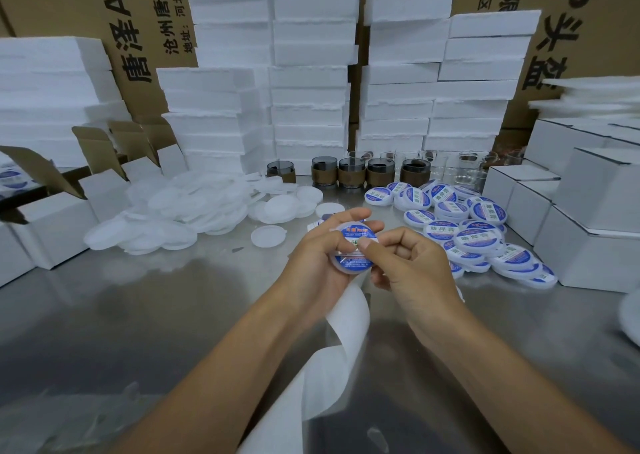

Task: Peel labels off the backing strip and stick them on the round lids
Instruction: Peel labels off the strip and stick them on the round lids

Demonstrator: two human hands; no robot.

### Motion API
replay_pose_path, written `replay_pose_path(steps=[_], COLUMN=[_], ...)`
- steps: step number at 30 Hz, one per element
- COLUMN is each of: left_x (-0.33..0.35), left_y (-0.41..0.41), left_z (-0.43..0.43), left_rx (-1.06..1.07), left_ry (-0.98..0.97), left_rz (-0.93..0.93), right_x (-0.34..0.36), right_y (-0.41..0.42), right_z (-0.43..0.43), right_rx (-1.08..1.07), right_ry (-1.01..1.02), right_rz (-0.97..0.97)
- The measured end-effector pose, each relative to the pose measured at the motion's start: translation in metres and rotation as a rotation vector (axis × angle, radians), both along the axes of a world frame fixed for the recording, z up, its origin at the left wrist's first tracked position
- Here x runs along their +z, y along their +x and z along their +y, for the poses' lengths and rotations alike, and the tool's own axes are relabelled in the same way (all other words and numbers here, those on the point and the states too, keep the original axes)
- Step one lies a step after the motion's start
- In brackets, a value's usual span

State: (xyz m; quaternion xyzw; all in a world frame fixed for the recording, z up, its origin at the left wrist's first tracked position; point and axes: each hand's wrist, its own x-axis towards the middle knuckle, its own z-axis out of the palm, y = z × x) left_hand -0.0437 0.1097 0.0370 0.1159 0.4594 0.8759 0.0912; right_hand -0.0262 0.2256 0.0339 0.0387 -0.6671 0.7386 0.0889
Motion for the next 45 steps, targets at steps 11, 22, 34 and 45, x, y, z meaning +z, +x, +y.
replay_pose_path(steps=[11,22,34,45], left_x=[0.001,-0.004,-0.007,-0.009], left_y=[0.002,0.002,-0.001,-0.003], left_z=[0.001,0.002,-0.002,-0.002], left_rx=[0.026,0.016,0.018,0.057], left_ry=[-0.046,-0.083,-0.010,0.040], left_rz=[0.023,0.069,0.109,0.136], right_x=[0.001,-0.004,-0.008,-0.007], right_y=[0.001,-0.002,-0.002,-0.003], right_z=[0.001,0.004,0.006,0.005], right_rx=[-0.053,-0.226,-0.200,0.146], right_ry=[0.073,0.451,0.643,0.290], right_rz=[-0.015,0.151,0.161,0.146])
